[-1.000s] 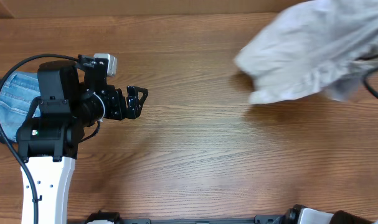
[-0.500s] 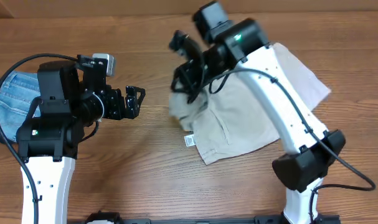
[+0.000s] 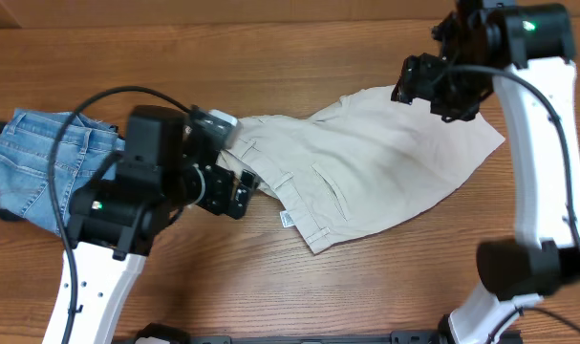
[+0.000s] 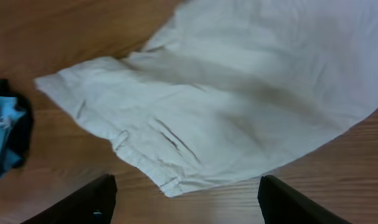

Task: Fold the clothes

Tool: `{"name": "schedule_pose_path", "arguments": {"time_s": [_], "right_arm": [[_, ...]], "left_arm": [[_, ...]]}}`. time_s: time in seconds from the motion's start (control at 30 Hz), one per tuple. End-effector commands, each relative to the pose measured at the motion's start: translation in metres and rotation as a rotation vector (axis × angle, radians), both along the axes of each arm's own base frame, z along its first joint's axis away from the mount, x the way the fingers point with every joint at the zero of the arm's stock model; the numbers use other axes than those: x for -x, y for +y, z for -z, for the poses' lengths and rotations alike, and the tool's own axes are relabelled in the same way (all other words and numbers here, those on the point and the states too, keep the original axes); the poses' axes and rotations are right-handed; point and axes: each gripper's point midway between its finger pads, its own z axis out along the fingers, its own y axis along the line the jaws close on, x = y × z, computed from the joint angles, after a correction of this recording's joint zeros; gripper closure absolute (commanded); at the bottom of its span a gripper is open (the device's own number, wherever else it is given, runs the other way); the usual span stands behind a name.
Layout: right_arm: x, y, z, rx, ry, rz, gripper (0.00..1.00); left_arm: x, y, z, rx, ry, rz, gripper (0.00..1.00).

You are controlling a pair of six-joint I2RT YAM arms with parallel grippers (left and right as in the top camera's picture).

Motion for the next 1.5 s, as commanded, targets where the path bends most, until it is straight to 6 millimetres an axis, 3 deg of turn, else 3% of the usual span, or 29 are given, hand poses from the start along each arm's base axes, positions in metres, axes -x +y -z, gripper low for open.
{"name": "schedule_pose_path", "arguments": {"time_s": [0.0, 0.07, 0.13, 0.17, 0.23, 0.27, 0.3, 0.33, 0.4, 0.5, 0.7, 0.73, 0.77, 0.8, 0.87, 0.9, 0.93, 1.0, 1.07, 1.13, 1.2, 1.27, 1.3, 1.37, 1.43, 1.47], "right_arm": [[0.063, -0.011, -0.081, 0.091, -0.268, 0.009, 0.23], [0.103, -0.039, -0.100, 0.182, -0.361, 0.149, 0.14], [0.133, -0.045, -0.079, 0.130, -0.330, 0.243, 0.05], [0.140, -0.045, -0.057, 0.118, -0.287, 0.275, 0.03], [0.152, -0.037, 0.023, 0.080, -0.105, 0.336, 0.02], [0.154, -0.029, 0.054, 0.054, -0.034, 0.336, 0.02], [0.154, -0.013, 0.093, -0.011, 0.047, 0.309, 0.03], [0.152, 0.004, 0.129, -0.084, 0.111, 0.279, 0.07], [0.154, 0.019, 0.176, -0.148, 0.224, 0.296, 0.12], [0.162, 0.017, 0.231, -0.099, 0.380, 0.357, 0.16], [0.138, 0.033, 0.282, -0.150, 0.452, 0.392, 0.61], [0.131, 0.035, 0.282, -0.161, 0.422, 0.376, 0.66], [0.116, 0.040, 0.272, -0.183, 0.352, 0.311, 0.96], [0.112, 0.041, 0.264, -0.188, 0.328, 0.279, 0.96], [0.100, 0.038, 0.220, -0.165, 0.227, 0.201, 0.96], [0.095, 0.029, 0.186, -0.122, 0.156, 0.196, 0.96], [0.090, 0.021, 0.125, -0.095, 0.027, 0.173, 0.96], [0.085, 0.022, 0.038, -0.142, -0.125, 0.163, 0.96], [0.066, 0.029, -0.003, -0.193, -0.246, 0.148, 0.96], [0.025, 0.048, -0.026, -0.285, -0.393, 0.106, 0.96], [-0.031, 0.083, -0.039, -0.425, -0.526, 0.005, 0.96], [-0.088, 0.114, -0.035, -0.516, -0.645, -0.035, 0.96], [-0.114, 0.137, -0.025, -0.591, -0.682, -0.059, 0.96], [-0.128, 0.182, 0.013, -0.762, -0.589, -0.138, 0.95], [-0.129, 0.186, 0.047, -0.742, -0.511, -0.153, 0.33], [-0.127, 0.176, 0.056, -0.703, -0.493, -0.168, 0.26]], "left_arm": [[0.007, -0.019, -0.004, -0.095, -0.049, 0.040, 0.00], [0.010, -0.027, -0.004, -0.110, -0.058, 0.054, 0.00], [0.010, -0.028, -0.004, -0.140, -0.072, 0.054, 0.00], [0.010, -0.028, -0.004, -0.140, -0.074, 0.054, 0.00], [0.007, -0.029, -0.002, -0.145, -0.074, 0.055, 0.00], [0.006, -0.029, -0.001, -0.147, -0.070, 0.055, 0.00], [0.006, -0.029, 0.001, -0.149, -0.065, 0.055, 0.00], [0.005, -0.030, 0.002, -0.151, -0.060, 0.056, 0.00], [0.005, -0.029, 0.002, -0.151, -0.061, 0.056, 0.00], [0.005, -0.029, 0.002, -0.151, -0.061, 0.055, 0.00], [0.004, -0.027, 0.002, -0.164, -0.063, 0.046, 0.00], [0.004, -0.027, 0.002, -0.163, -0.064, 0.046, 0.00], [0.003, -0.026, 0.002, -0.168, -0.069, 0.041, 0.00], [0.003, -0.026, 0.002, -0.168, -0.069, 0.041, 0.00], [0.003, -0.026, 0.002, -0.168, -0.068, 0.041, 0.00], [0.003, -0.026, 0.002, -0.168, -0.068, 0.041, 0.00], [0.003, -0.026, 0.002, -0.169, -0.066, 0.041, 0.00], [0.002, -0.025, 0.002, -0.173, -0.073, 0.035, 0.00], [0.000, -0.022, 0.002, -0.185, -0.078, 0.025, 0.00], [0.001, -0.022, 0.002, -0.185, -0.077, 0.025, 0.00], [0.001, -0.022, 0.002, -0.186, -0.075, 0.025, 0.00], [0.002, -0.022, 0.003, -0.188, -0.071, 0.025, 0.00], [0.002, -0.022, 0.003, -0.188, -0.069, 0.026, 0.00], [0.002, -0.022, 0.003, -0.188, -0.070, 0.025, 0.00], [0.002, -0.022, 0.003, -0.188, -0.069, 0.026, 0.00], [0.002, -0.021, 0.003, -0.189, -0.068, 0.026, 0.00]]}}
